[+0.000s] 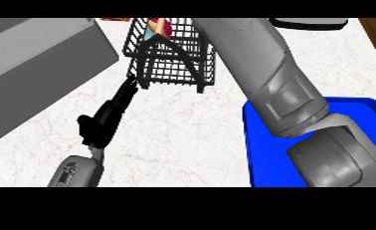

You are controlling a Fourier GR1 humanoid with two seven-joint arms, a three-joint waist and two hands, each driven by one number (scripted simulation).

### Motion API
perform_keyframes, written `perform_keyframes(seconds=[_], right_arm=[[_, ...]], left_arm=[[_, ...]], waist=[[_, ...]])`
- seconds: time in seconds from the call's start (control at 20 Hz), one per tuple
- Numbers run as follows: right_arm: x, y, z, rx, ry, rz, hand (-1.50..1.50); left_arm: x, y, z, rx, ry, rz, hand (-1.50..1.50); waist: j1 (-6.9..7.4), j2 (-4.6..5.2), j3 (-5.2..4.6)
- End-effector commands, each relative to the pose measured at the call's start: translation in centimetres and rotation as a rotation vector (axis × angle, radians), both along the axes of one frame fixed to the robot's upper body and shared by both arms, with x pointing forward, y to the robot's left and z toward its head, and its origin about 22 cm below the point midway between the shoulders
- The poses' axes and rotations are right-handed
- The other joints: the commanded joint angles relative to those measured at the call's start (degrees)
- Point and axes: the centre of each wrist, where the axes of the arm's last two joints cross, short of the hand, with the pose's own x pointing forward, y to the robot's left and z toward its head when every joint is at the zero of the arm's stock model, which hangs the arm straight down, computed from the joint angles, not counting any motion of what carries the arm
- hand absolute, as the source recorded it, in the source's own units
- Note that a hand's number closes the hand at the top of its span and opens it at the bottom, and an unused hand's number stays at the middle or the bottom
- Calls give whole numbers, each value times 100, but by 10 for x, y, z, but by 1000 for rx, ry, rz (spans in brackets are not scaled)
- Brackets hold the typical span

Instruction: Pick the cupcake from the tray and place it in the tiered basket

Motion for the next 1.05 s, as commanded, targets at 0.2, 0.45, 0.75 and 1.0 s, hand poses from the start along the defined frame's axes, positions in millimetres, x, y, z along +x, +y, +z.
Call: perform_keyframes(seconds=[0.2, 0.45, 0.75, 1.0], right_arm=[[15, -45, 13, -30, -226, -393, -150], [23, -108, 23, 84, -341, -507, -150], [16, -214, 11, 159, -374, -481, -150], [-10, -300, 5, 102, -351, -455, -150]], left_arm=[[-7, 19, 4, -3, 9, 48, 0], [-20, 28, -12, -7, 18, 79, 0], [-20, 15, -17, -14, 22, 105, 0], [-15, 27, -5, -15, 33, 107, 0]], waist=[[-227, -60, 5], [-415, -109, 13], [-563, -135, 17], [-592, -148, 14]])
